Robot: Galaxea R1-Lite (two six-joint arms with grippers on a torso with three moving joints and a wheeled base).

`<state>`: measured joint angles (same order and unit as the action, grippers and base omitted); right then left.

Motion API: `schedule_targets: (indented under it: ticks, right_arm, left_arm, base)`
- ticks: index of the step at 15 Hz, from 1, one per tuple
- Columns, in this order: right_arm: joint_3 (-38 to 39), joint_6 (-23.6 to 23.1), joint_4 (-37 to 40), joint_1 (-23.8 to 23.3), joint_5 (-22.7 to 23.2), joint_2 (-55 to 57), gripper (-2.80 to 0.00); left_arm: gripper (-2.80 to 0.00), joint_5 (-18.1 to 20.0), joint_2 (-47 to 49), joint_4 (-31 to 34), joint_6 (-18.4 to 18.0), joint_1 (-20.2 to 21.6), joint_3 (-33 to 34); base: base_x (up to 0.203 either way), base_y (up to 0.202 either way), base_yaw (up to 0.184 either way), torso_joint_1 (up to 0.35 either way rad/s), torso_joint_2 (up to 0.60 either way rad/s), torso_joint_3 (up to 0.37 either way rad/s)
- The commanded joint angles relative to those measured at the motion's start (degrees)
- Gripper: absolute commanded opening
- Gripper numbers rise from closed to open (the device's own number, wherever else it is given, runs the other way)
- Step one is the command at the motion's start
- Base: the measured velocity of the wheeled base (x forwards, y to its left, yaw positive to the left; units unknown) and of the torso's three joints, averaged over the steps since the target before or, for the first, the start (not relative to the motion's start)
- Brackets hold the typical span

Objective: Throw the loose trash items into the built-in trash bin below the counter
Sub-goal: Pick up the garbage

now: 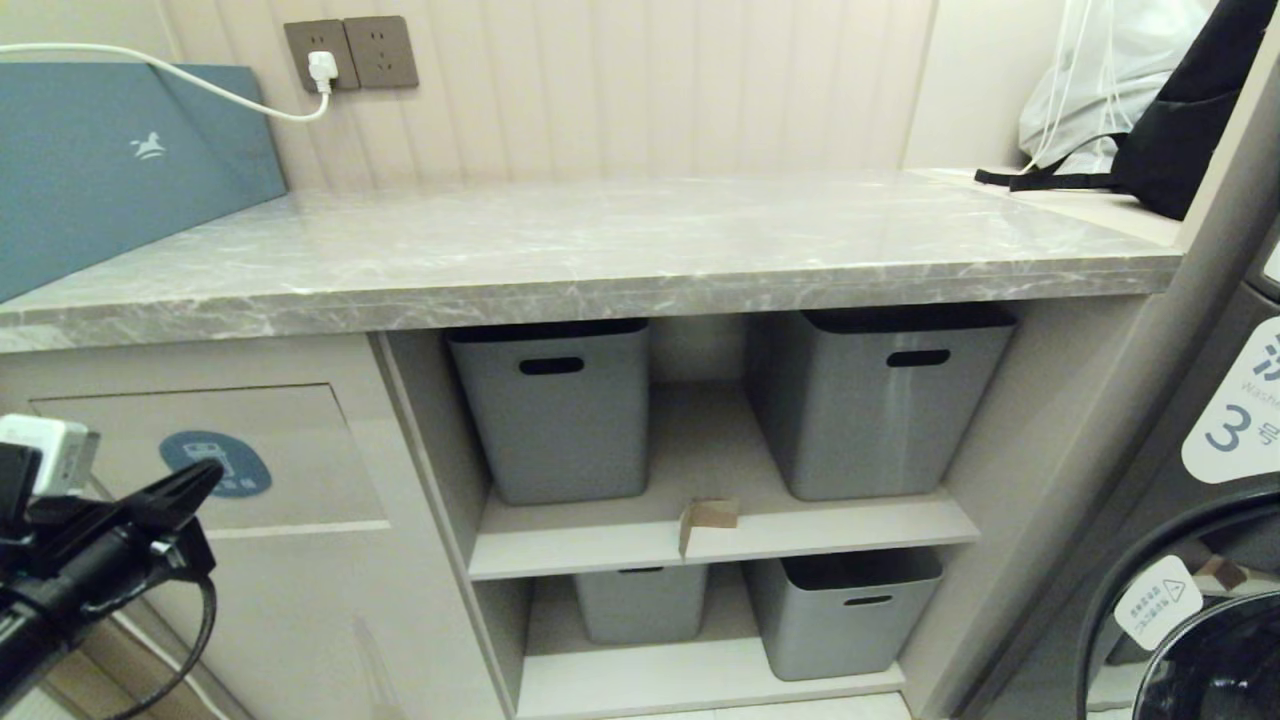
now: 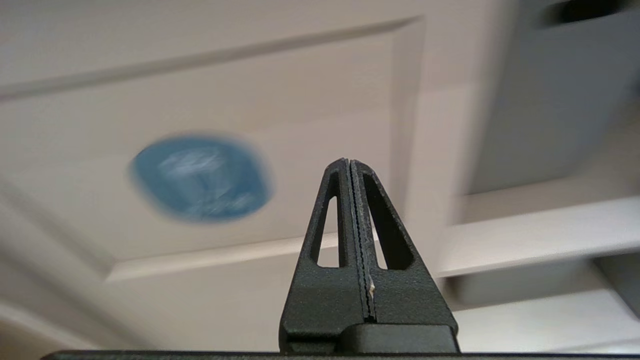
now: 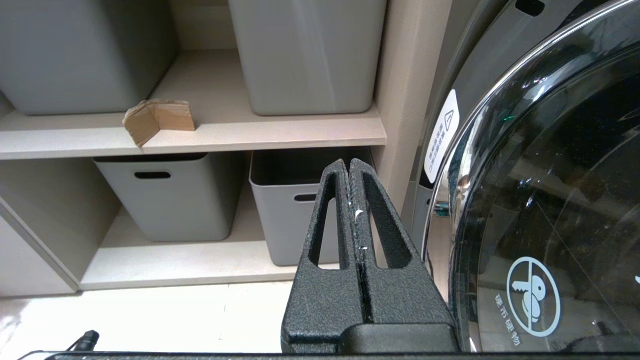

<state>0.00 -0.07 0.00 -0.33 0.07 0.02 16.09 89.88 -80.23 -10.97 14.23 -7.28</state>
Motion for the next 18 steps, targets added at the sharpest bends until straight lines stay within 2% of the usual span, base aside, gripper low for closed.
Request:
schedule_targets:
  ticks: [1,2,6,8,10,11,12,14,16,18]
  right_arm:
    - [0.0,-0.01,0.0,0.01,0.01,-0.02,-2.8]
    - [0.0,-0.01,0.0,0.07,0.01,-0.02,-2.8]
    - [0.0,-0.01,0.0,0.0,0.01,-0.02,-2.8]
    - [0.0,-0.01,0.0,-0.02,0.01,-0.02,-2.8]
    - [0.0,-0.01,0.0,-0.01,0.01,-0.02,-2.8]
    - [0.0,-0.01,0.0,0.02,0.01,-0.02,-2.8]
    - [0.0,-0.01,0.0,-0.02,0.01,-0.02,-2.8]
    - [0.0,-0.01,0.0,-0.02,0.01,-0.02,-2.8]
    - [0.0,-0.01,0.0,-0.02,0.01,-0.02,-2.8]
    - [0.0,-0.01,0.0,0.04,0.01,-0.02,-2.8]
  left_arm:
    - [-2.8,0.16,-8.97,2.08,-0.13,-3.53,1.05]
    - [-2.8,0.22,-11.35,4.1,-0.16,-5.59,1.85]
    - [-2.8,0.11,-18.31,13.0,-0.26,-9.36,4.38]
    - [-2.8,-0.45,-21.29,17.75,-0.32,-14.84,4.31]
    - [-2.8,-4.31,-23.32,20.77,-0.26,-23.18,4.24]
    - [-2.8,-8.92,-23.78,22.08,0.08,-26.65,3.88]
    - [-2.8,-11.72,-23.6,23.1,0.53,-27.85,2.79]
    - [-2.8,-11.83,-22.15,23.79,1.29,-28.08,0.2]
    - [-2.8,-12.59,-22.38,23.75,1.13,-27.95,0.94]
    - [-2.8,-15.14,-26.7,23.79,0.73,-27.34,1.92]
  base:
    - [0.0,0.0,0.0,0.0,0.0,0.0]
    - [0.0,0.0,0.0,0.0,0.0,0.0]
    - [0.0,0.0,0.0,0.0,0.0,0.0]
    - [0.0,0.0,0.0,0.0,0.0,0.0]
    - [0.0,0.0,0.0,0.0,0.0,0.0]
    - [0.0,0.0,0.0,0.0,0.0,0.0]
    - [0.0,0.0,0.0,0.0,0.0,0.0]
    - [0.0,0.0,0.0,0.0,0.0,0.0]
    - [0.0,0.0,0.0,0.0,0.0,0.0]
    - [0.0,0.0,0.0,0.0,0.0,0.0]
